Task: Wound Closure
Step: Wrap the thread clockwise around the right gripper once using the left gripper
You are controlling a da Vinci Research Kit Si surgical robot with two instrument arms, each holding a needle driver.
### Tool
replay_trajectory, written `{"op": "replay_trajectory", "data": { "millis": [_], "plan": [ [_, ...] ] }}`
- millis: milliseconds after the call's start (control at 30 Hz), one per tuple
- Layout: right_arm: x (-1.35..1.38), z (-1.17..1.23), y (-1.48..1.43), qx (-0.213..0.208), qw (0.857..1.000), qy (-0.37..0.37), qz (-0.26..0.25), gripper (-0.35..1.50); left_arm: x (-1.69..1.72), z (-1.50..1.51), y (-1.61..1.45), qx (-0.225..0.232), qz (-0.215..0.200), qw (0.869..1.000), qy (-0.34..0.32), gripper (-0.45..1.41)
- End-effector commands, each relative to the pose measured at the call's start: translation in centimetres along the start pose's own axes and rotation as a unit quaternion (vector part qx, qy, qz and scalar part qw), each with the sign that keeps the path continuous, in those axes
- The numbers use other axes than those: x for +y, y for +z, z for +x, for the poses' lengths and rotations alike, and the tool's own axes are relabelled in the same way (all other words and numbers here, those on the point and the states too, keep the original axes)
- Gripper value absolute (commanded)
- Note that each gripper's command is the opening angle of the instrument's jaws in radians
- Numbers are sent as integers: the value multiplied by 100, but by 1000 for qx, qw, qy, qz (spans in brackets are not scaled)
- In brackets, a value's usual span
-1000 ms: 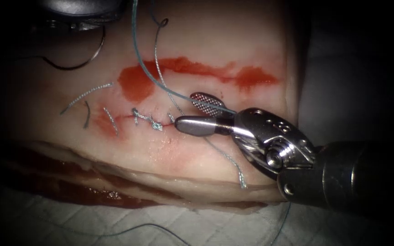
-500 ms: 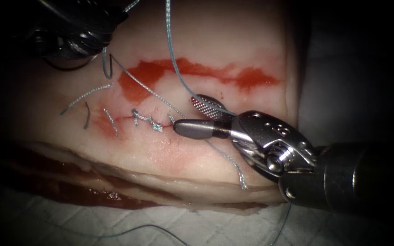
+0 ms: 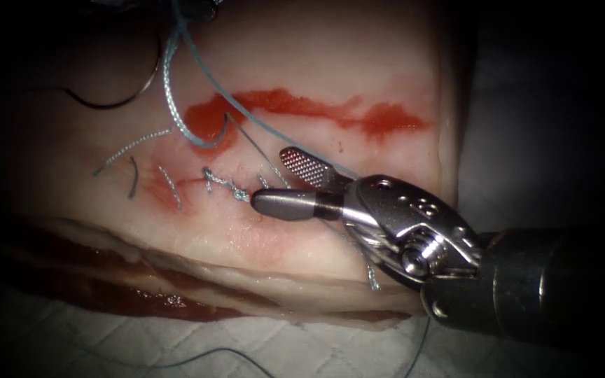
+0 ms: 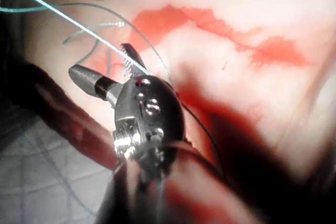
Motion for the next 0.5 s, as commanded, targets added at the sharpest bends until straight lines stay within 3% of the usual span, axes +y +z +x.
{"op": "replay_trajectory", "data": {
  "millis": [33, 233, 400, 500],
  "plan": [
    [8, 2, 13, 11, 999, 19, -25, 111, 1, -6, 6, -7, -11, 1000, 1, -45],
    [22, 6, 24, 26, 998, 26, -53, 113, 0, -9, 11, -37, -8, 999, 9, -45],
    [22, 11, 39, 26, 998, 21, -58, 115, -8, -4, 23, -55, 30, 998, 16, -45],
    [16, 12, 48, 11, 999, 5, -32, 115, -17, 0, 32, -57, 50, 997, 5, -45]
  ]
}}
